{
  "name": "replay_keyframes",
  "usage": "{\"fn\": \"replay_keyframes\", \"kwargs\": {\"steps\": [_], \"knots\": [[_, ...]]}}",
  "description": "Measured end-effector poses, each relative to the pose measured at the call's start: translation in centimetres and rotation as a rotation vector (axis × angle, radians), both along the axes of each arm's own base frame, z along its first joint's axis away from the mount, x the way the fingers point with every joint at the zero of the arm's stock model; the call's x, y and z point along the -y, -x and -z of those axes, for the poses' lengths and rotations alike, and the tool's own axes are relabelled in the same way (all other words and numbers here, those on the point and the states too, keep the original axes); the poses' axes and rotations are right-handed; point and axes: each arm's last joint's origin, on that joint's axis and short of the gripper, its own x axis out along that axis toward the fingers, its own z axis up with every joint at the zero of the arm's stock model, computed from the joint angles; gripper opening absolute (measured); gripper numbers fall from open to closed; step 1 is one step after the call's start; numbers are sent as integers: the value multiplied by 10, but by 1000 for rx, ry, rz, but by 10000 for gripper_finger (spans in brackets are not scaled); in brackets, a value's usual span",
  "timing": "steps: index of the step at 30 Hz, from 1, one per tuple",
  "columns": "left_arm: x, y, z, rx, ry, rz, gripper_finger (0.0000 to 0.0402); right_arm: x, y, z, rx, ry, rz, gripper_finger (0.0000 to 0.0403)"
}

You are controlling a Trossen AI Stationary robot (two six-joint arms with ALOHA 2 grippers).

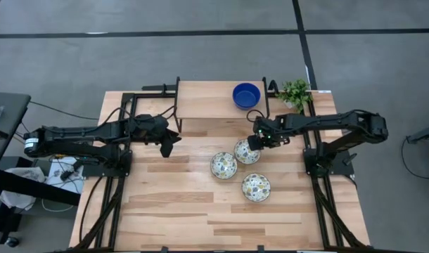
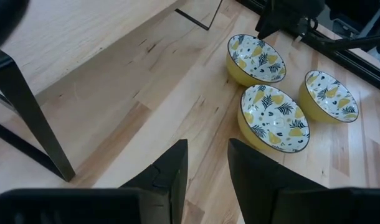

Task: Pick & Place Mini bowls
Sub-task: Put the top white patterned bowl on the shelf

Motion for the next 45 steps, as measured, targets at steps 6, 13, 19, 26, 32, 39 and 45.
{"fn": "replay_keyframes", "kwargs": {"steps": [6, 13, 19, 26, 32, 39, 45], "knots": [[0, 0, 0, -6, -23, 18, 112, 2, 1, 0, 0, 0, 8, 204], [0, 0, 0, -6, -28, 19, 112, -3, -1, 0, 6, -1, -5, 205], [0, 0, 0, -6, -28, 19, 112, -3, -10, 9, 1, -2, -12, 205], [0, 0, 0, -6, -28, 18, 112, -2, -15, 23, -55, -14, -12, 205], [0, 0, 0, -6, -29, 18, 112, -1, -18, 28, -47, -10, -20, 205], [0, 0, 0, -6, -28, 18, 112, -2, -13, 36, -56, -13, -7, 184], [0, 0, 0, -6, -30, 20, 112, -3, -12, 40, -51, -17, 14, 161]]}}
